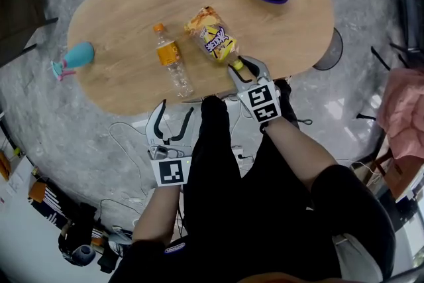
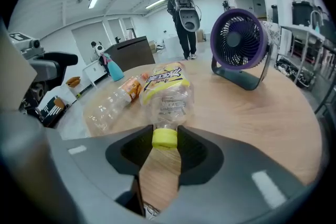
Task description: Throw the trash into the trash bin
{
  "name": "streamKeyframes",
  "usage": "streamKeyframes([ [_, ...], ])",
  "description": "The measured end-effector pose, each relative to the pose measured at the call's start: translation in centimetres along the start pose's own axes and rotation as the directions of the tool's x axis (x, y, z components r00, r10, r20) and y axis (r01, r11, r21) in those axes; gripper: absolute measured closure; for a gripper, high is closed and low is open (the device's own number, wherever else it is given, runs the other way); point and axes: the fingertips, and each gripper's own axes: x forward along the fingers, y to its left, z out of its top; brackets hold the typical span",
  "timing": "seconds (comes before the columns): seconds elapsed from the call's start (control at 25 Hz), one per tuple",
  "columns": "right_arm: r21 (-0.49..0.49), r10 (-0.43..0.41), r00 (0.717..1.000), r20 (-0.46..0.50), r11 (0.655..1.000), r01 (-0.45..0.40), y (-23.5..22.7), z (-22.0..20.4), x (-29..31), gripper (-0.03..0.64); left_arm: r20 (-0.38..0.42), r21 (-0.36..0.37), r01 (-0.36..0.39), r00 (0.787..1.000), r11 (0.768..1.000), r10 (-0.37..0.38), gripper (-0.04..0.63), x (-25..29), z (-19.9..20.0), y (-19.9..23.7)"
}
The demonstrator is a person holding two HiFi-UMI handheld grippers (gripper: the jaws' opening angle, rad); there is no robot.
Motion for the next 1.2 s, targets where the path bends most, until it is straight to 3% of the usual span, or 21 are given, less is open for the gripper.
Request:
streamKeyframes([
  [0.16,0.019,0.002,0.999,0.052,1.0,-0.003,-1.4,0.4,-2.1,0.445,-0.073,-0.092,-0.046,0.997,0.995,0.039,0.311,2.4,-4.2,0.6],
  [0.4,-0.004,0.003,0.989,0.148,1.0,-0.003,-3.2,2.2,-6.1,0.446,-0.223,0.016,-0.198,0.955,0.98,0.197,0.311,4.4,-9.7,5.8],
  [0.52,-0.001,-0.004,0.983,0.186,1.0,0.004,-4.2,2.5,-7.6,0.446,-0.217,0.023,-0.178,0.96,0.984,0.179,0.311,6.1,-9.8,6.2],
  [0.6,0.015,-0.013,0.98,0.198,1.0,0.01,-5.0,2.3,-8.2,0.446,-0.237,-0.014,-0.168,0.958,0.986,0.16,0.311,7.3,-10.5,6.0],
  [0.72,0.033,-0.02,0.977,0.212,0.999,0.013,-6.0,2.1,-9.4,0.446,-0.258,-0.114,-0.215,0.949,0.97,0.18,0.305,8.0,-11.2,6.8],
  [0.8,0.034,-0.02,0.974,0.224,0.999,0.013,-6.7,2.0,-10.2,0.446,-0.229,-0.112,-0.198,0.959,0.974,0.168,0.305,8.5,-10.4,7.0],
  [0.96,0.038,-0.026,0.962,0.272,0.999,0.017,-7.8,2.6,-12.0,0.446,-0.168,-0.062,-0.079,0.984,0.995,0.068,0.305,9.7,-7.4,4.4],
  [1.08,0.029,-0.024,0.946,0.322,0.999,0.016,-8.4,3.3,-14.1,0.446,-0.098,-0.006,-0.048,0.994,0.999,0.047,0.307,10.3,-4.0,1.5],
  [1.2,0.034,-0.036,0.936,0.35,0.999,0.026,-10.2,2.8,-17.3,0.446,-0.102,0.034,-0.032,0.994,0.999,0.035,0.307,11.6,-2.4,-1.9],
])
